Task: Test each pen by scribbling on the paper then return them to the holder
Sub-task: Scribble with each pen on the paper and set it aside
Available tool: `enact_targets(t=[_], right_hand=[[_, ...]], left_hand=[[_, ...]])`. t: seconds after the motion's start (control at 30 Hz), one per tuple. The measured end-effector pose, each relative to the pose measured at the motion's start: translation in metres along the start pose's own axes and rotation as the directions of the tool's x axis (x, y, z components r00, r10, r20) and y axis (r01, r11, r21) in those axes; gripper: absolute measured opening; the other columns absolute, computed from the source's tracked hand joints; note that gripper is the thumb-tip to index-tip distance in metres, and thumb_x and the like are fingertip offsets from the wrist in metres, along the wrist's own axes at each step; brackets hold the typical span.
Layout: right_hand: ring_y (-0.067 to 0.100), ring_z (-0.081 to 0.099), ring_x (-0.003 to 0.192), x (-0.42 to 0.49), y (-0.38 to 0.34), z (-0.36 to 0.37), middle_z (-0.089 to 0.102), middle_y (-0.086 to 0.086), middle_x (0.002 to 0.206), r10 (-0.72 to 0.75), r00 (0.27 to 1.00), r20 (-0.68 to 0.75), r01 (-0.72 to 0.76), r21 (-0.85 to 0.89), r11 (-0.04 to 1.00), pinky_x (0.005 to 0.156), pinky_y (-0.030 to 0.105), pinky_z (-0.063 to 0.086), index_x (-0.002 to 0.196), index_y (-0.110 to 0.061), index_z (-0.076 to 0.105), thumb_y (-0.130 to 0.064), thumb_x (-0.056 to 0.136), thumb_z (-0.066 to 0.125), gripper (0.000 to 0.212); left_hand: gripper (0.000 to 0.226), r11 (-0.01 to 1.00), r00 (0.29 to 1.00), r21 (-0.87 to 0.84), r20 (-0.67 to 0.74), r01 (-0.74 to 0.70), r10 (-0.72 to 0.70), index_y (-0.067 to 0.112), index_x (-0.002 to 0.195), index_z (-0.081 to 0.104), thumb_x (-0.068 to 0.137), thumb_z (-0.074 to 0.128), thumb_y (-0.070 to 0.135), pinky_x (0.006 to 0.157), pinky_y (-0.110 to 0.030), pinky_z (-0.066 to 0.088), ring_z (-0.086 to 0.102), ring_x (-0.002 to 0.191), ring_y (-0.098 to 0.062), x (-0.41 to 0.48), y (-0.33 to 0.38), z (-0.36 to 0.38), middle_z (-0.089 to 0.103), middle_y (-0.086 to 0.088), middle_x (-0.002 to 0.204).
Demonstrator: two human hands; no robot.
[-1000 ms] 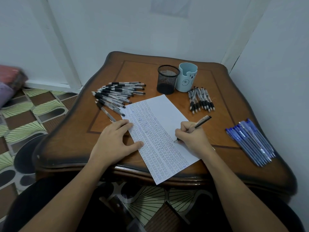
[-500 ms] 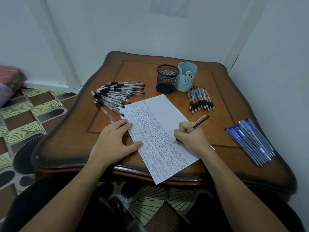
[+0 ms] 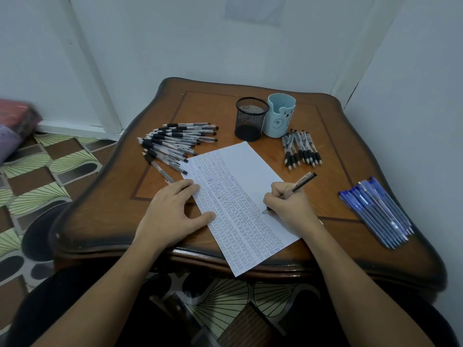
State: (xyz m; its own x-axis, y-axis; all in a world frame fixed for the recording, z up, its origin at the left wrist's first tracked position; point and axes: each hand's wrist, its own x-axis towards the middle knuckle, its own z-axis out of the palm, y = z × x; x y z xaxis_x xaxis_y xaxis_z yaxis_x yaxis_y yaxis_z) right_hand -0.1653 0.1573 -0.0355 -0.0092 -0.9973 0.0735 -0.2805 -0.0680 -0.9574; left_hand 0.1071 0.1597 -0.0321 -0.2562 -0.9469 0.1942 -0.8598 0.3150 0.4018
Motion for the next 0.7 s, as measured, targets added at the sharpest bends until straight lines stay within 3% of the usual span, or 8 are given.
enact_targets(t=[0.2, 0.57, 0.7], right_hand=[[0.010, 0.037, 0.052, 0.0015, 0.0002, -0.0011, 0.025, 0.002, 0.058, 0.036, 0.999, -0.035, -0.033, 0.083, 0.996, 0.055, 0.026, 0.049, 0.051, -0.020, 0.029, 0.010, 0.083, 0.060, 0.054], [0.009, 0.033, 0.051, 0.0001, -0.0025, -0.0008, 0.025, -0.004, 0.055, 0.034, 0.999, -0.023, -0.032, 0.083, 0.996, 0.051, 0.023, 0.046, 0.050, -0.022, 0.027, 0.012, 0.082, 0.058, 0.056], [0.009, 0.041, 0.051, 0.0014, -0.0013, -0.0016, 0.028, -0.002, 0.055, 0.051, 0.998, -0.034, -0.047, 0.112, 0.993, 0.053, 0.025, 0.049, 0.048, -0.023, 0.031, 0.011, 0.085, 0.059, 0.057]], left_hand=[[0.097, 1.000, 1.000, 0.010, 0.007, 0.001, -0.001, 0.024, 0.139, 0.051, 0.066, 0.036, 0.085, 0.112, -0.032, 0.022, 0.034, 0.134, -0.009, 0.0002, 0.0010, -0.0006, 0.042, 0.008, 0.146], [0.095, 1.000, 1.000, 0.006, 0.005, -0.005, 0.005, 0.023, 0.139, 0.052, 0.067, 0.037, 0.084, 0.111, -0.033, 0.024, 0.036, 0.134, -0.011, -0.0004, 0.0015, -0.0010, 0.044, 0.007, 0.145], [0.094, 1.000, 1.000, 0.006, -0.003, -0.004, 0.004, 0.023, 0.138, 0.052, 0.067, 0.038, 0.083, 0.111, -0.032, 0.024, 0.036, 0.133, -0.010, -0.0004, 0.0003, -0.0005, 0.044, 0.008, 0.145]])
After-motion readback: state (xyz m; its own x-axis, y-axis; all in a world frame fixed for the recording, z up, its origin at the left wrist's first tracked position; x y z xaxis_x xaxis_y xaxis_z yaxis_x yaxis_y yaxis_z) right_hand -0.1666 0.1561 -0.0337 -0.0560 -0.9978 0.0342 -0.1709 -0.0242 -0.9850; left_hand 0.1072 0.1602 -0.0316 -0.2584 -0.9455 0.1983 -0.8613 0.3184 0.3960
